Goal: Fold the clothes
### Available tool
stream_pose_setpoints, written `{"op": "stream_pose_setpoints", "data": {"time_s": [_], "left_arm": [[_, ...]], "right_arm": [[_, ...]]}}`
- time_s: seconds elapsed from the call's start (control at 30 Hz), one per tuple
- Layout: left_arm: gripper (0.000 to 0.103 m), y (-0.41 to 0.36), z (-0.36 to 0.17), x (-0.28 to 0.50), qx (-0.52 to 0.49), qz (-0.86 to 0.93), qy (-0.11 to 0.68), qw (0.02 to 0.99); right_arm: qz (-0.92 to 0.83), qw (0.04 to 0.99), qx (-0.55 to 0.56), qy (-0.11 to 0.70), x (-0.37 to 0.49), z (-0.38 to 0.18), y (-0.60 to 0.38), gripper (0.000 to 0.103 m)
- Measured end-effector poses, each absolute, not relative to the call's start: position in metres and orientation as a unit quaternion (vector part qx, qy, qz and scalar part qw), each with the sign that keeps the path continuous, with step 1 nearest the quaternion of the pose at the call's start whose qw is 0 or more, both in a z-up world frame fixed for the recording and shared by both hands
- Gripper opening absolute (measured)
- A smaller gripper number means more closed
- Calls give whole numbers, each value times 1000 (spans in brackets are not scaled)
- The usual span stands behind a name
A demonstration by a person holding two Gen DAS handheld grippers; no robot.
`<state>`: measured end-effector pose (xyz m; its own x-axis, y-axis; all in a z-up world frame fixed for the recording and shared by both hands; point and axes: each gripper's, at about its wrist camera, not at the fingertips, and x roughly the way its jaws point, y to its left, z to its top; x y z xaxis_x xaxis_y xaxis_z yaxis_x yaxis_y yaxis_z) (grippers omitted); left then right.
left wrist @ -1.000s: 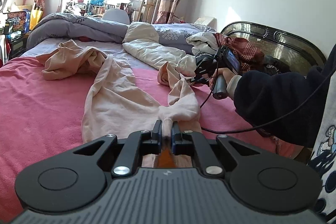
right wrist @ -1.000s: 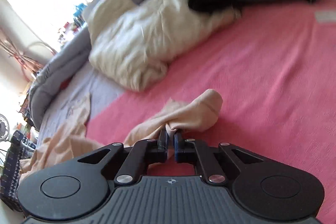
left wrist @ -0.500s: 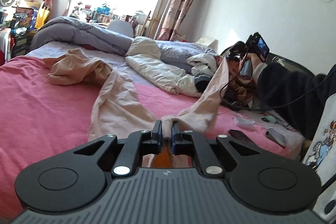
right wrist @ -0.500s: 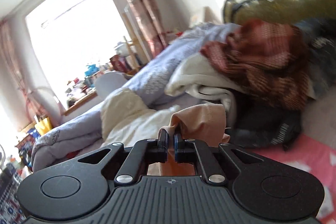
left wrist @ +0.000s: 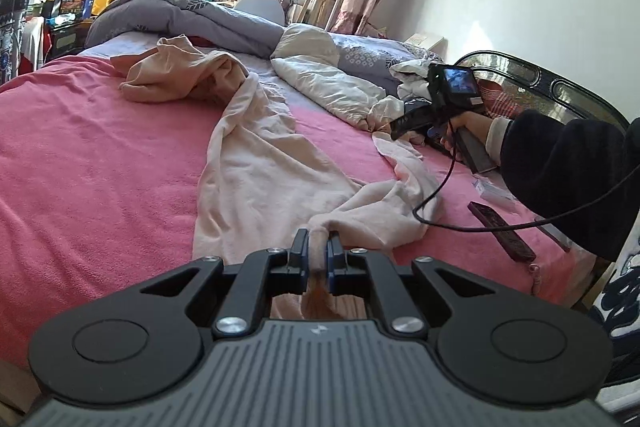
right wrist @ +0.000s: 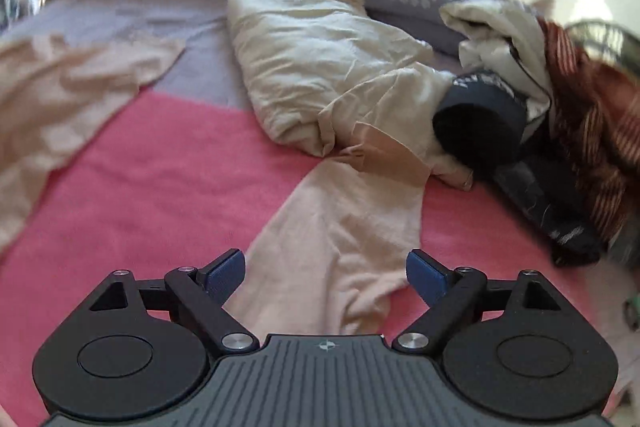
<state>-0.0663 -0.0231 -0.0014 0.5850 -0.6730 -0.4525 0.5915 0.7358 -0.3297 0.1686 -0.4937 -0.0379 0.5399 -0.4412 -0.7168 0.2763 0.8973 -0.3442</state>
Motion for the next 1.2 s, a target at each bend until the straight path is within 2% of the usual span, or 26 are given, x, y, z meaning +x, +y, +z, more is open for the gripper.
{"op": "stream_pose_setpoints", "data": {"time_s": [0.03,0.1,0.17,0.2,0.23,0.3,0.4,0.57,0.73,0.87,0.97,1.0,1.03,1.07,1.2], "left_arm": [[7,-24,-1,-67,-72,-358,284,887],[7,-25,0,-69,-68,-358,283,887],[7,-24,0,-70,-67,-359,283,887],[7,-24,0,-70,-69,-359,283,887],[7,-23,1,-71,-71,-359,283,886],[7,-22,0,-71,-70,-360,281,887],[7,-20,-1,-71,-77,-363,277,886],[7,-13,-4,-73,-92,-366,272,885],[7,2,-11,-76,-108,-357,270,888],[7,22,-25,-70,-132,-322,288,892],[7,30,-37,-64,-146,-297,315,889],[7,30,-40,-64,-144,-291,322,889],[7,30,-43,-64,-137,-286,328,890],[7,29,-45,-63,-131,-284,332,890],[7,30,-46,-64,-134,-285,332,889]], "right_arm": [[-196,870,-99,441,170,-42,-488,72],[-182,869,-83,453,176,-49,-478,70],[-190,854,-93,475,184,-62,-472,57],[-196,844,-96,490,186,-71,-470,35],[-198,843,-85,493,186,-73,-471,19],[-205,850,-51,483,180,-68,-474,8],[-218,870,12,442,170,-39,-487,7],[-210,900,62,376,175,32,-492,6],[-175,927,69,323,227,83,-452,6],[-131,942,45,306,288,83,-388,7],[-65,954,33,291,326,54,-337,11],[-48,954,31,295,335,40,-321,26],[-43,949,24,312,341,26,-308,57],[-44,941,14,335,347,12,-295,69],[-29,944,-51,323,322,-8,-270,71]]}}
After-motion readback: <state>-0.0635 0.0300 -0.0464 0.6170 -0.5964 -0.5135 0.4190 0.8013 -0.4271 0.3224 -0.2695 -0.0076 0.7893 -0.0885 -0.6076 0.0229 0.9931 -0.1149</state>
